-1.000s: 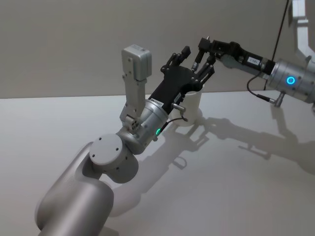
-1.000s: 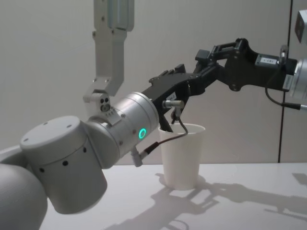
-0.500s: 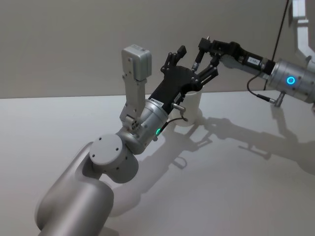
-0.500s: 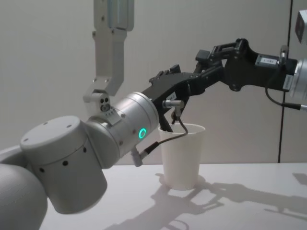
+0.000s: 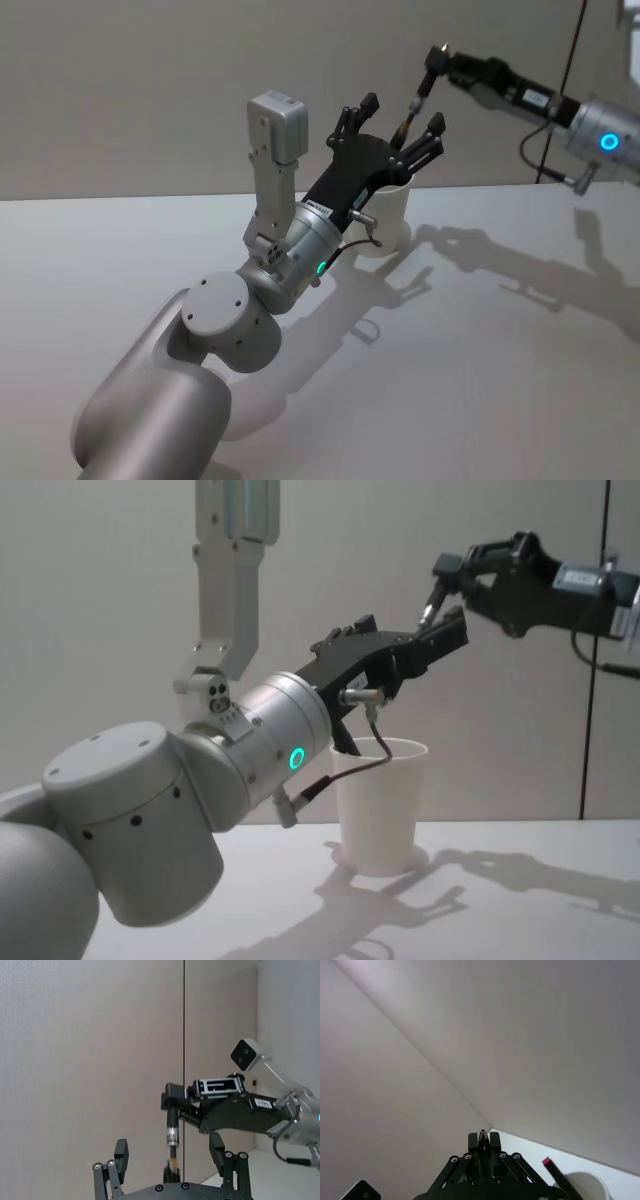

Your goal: Place the pen into the pen holder.

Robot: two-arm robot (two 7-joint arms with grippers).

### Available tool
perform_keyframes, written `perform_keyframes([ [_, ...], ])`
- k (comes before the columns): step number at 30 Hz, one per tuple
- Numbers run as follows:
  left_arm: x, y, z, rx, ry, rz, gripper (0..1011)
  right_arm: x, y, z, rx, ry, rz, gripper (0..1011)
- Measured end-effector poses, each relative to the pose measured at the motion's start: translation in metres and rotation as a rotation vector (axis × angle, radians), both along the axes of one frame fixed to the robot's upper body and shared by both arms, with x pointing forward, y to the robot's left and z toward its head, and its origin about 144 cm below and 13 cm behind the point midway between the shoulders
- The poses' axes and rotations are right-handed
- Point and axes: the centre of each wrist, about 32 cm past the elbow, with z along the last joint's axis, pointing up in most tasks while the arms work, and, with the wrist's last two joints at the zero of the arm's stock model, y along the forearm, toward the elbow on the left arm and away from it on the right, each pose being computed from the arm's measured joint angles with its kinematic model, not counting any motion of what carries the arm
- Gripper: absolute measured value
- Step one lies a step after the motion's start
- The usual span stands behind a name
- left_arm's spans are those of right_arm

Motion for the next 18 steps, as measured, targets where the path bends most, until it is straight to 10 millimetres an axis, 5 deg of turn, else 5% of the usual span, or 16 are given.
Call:
perform_keyframes([
  [18,0.0,0.0,0.0,0.0,0.0,0.0,1001,0.017,-0.04,0.039,-0.052,-0.157,-0.145,123],
])
